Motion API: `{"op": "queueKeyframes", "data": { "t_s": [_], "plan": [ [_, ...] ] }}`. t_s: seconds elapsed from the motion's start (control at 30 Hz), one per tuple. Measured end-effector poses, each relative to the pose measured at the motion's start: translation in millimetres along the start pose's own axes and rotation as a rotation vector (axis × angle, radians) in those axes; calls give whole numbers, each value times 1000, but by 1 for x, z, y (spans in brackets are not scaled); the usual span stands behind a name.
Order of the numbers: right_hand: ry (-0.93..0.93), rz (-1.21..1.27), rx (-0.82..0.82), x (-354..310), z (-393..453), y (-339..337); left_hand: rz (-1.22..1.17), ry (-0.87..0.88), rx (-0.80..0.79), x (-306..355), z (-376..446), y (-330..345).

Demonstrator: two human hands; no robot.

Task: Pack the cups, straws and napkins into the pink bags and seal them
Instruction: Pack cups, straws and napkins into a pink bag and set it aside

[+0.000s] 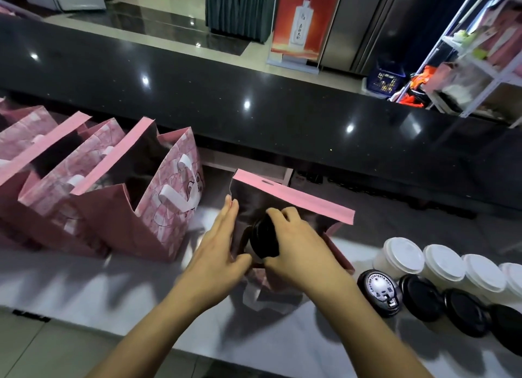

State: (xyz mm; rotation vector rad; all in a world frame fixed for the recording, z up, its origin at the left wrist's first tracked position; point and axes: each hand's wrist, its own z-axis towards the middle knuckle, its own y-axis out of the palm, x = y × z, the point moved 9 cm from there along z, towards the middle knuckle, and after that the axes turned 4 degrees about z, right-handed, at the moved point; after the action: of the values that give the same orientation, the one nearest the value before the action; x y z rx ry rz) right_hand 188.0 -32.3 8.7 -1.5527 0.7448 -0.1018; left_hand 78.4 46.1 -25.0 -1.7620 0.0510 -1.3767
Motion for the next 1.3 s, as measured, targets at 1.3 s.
{"op": "queueKeyframes", "data": {
  "t_s": [1.3],
  "plan": [
    [-90, 116, 17, 8, 7, -5, 10, 64, -85, -8, -3, 0]
  ]
}}
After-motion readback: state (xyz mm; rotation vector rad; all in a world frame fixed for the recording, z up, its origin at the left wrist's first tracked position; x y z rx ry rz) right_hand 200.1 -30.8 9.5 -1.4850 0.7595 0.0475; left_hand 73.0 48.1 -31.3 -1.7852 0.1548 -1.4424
